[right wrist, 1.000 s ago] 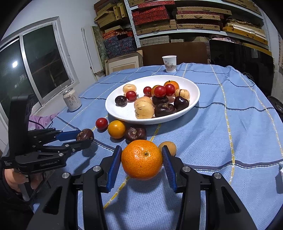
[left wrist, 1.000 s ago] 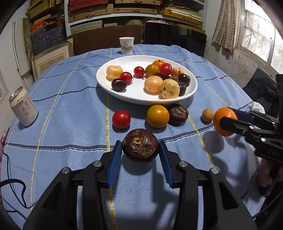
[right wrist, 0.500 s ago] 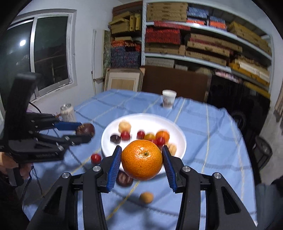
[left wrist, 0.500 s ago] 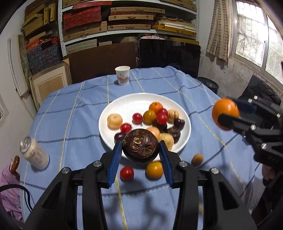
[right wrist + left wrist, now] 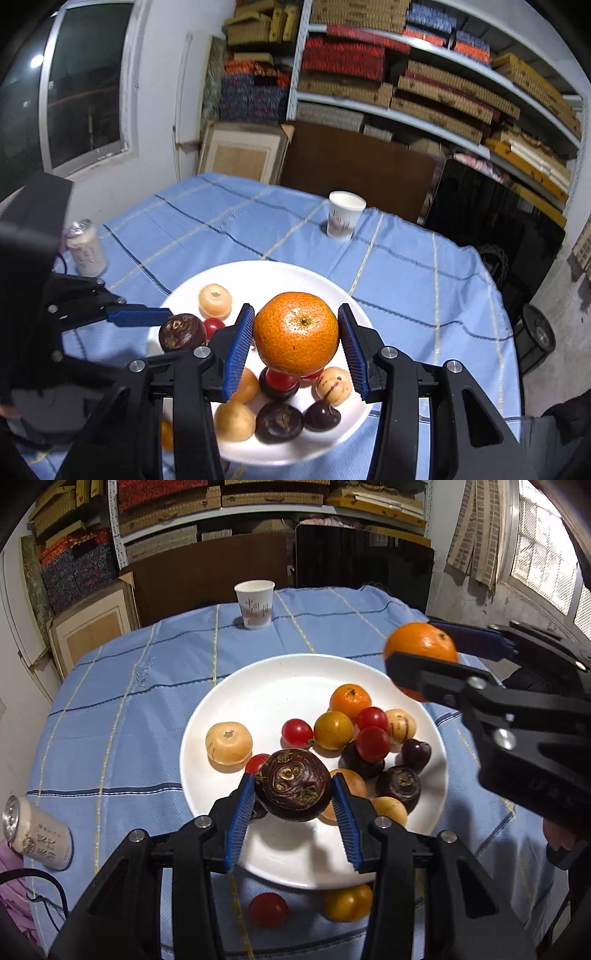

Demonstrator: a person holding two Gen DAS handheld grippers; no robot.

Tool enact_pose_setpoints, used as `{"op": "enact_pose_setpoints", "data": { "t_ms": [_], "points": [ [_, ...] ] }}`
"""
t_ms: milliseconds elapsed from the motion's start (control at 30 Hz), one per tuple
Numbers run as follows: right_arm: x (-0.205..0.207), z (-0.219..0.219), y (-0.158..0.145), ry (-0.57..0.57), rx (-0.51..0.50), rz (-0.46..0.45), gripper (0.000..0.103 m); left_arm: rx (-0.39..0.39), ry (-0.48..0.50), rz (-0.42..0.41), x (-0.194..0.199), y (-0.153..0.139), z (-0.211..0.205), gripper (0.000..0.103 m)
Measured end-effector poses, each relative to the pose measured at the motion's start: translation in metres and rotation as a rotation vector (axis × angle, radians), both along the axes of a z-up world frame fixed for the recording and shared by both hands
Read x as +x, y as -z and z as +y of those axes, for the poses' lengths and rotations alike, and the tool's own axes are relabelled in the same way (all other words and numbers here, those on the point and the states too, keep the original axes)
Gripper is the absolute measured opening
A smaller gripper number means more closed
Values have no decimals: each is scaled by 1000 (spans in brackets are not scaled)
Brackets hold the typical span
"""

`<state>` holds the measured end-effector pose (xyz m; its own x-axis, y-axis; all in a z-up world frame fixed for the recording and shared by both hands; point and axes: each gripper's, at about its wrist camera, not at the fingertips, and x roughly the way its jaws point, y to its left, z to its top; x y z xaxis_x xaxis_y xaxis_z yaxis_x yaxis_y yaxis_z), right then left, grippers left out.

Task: Organize fruits
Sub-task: 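Carry both fruits onto the white plate and open both tools, then withdraw and grasp the small brown round fruit with the right tool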

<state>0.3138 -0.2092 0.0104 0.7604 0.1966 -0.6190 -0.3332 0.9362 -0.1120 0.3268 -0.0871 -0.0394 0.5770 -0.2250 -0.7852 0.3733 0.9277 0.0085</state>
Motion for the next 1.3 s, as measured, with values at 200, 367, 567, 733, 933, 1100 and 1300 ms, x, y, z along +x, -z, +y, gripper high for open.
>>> {"op": "enact_pose_setpoints", "data": {
  "t_ms": [200,367,567,733,933,1100,1300],
  "points": [
    [29,11,19,13,-28,18,47,-2,-8,60,18,22,-1,42],
    [38,19,21,38,-41,-4,57,-25,-60,82,25,26,10,71],
    [13,5,5,34,20,-37,64,-51,-86,47,11,14,23,75],
    [-32,-5,2,12,42,-41,64,-43,-84,-22,-23,2,31,80],
    [-100,-14,23,7,43,-10,64,-69,-65,-30,-69,0,51,84],
    [-129,-28,59,90,38,43,64,-60,-98,-21,-93,19,74,86],
    [-124,-30,95,138,35,148,64,-38,-126,30,-95,49,84,87]
  ]
}}
